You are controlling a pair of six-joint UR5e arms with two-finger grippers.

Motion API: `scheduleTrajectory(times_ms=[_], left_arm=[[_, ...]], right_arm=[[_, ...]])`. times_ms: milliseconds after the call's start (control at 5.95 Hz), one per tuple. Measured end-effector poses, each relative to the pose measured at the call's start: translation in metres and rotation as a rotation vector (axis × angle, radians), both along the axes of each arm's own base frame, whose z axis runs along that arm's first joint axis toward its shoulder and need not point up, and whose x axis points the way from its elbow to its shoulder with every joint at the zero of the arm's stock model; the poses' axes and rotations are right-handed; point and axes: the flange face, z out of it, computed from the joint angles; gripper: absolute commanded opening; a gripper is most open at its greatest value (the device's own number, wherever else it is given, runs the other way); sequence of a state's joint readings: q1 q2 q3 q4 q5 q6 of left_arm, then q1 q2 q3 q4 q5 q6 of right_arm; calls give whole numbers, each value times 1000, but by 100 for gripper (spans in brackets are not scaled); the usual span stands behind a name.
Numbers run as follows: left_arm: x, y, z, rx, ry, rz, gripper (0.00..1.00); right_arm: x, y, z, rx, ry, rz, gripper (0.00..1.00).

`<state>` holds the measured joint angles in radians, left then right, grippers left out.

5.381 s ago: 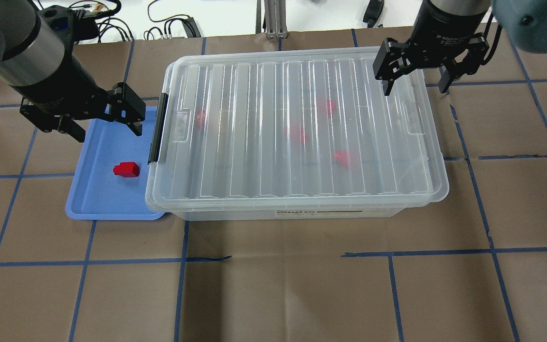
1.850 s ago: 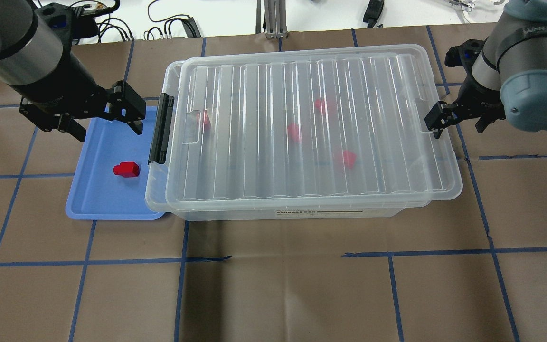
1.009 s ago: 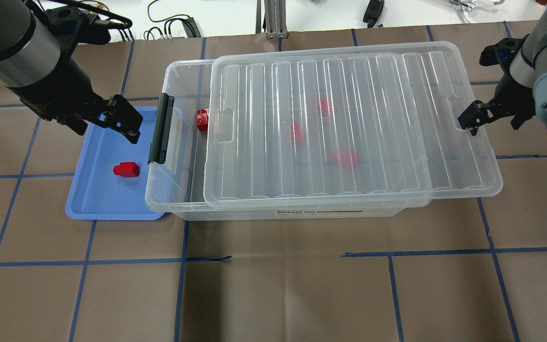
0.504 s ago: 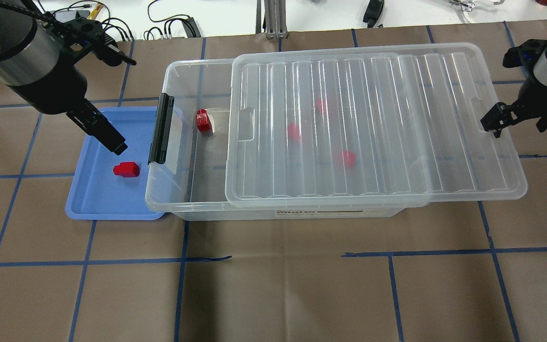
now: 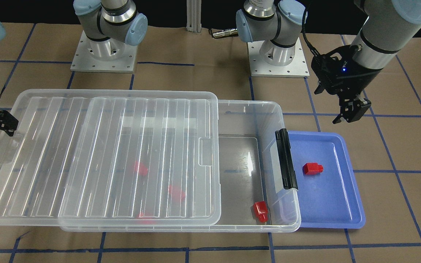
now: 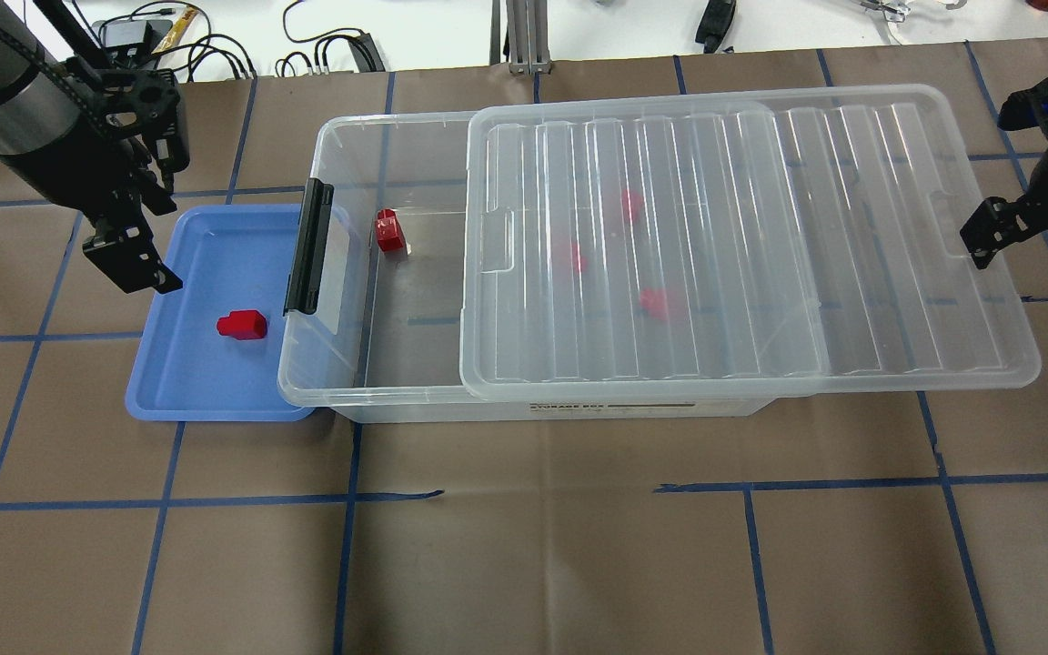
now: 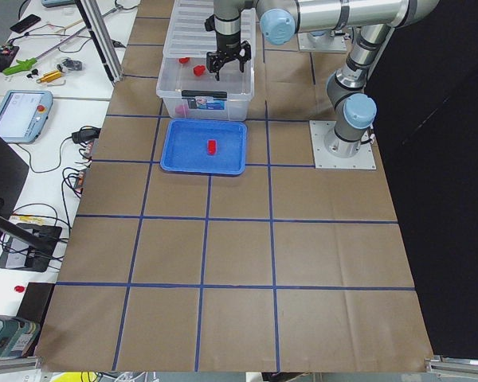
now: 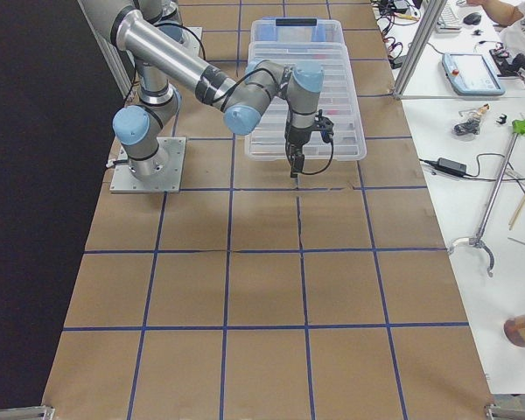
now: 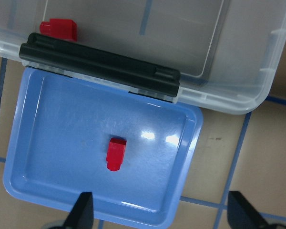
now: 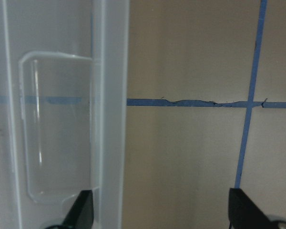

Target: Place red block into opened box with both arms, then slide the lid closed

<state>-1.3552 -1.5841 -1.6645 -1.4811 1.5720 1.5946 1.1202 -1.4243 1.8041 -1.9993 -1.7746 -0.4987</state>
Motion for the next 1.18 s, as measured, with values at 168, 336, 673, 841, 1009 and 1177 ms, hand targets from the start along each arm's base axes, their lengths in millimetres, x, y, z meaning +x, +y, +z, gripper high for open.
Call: scheduleTrajectory(times_ms=[168,336,673,841,1009,1177], left_arm=[[11,-17,-22,11,4,-101,98],[17,-32,-47,22,7,-147,98],[40,-37,-106,24,10,-138,98],[49,-34,-135,2,3,-138,98],[54,-37,-162,-15,-2,-146,98],[56,-43,-188,-14,-2,-149,98]], right_arm=[[-6,2,4,-1,21,-9,100],[-9,3,11,-5,38,-13,100],[-5,7,53,-14,67,-43,100],[11,12,81,-3,57,-81,100],[40,14,105,-1,32,-102,100],[78,13,128,-13,-22,-122,100]])
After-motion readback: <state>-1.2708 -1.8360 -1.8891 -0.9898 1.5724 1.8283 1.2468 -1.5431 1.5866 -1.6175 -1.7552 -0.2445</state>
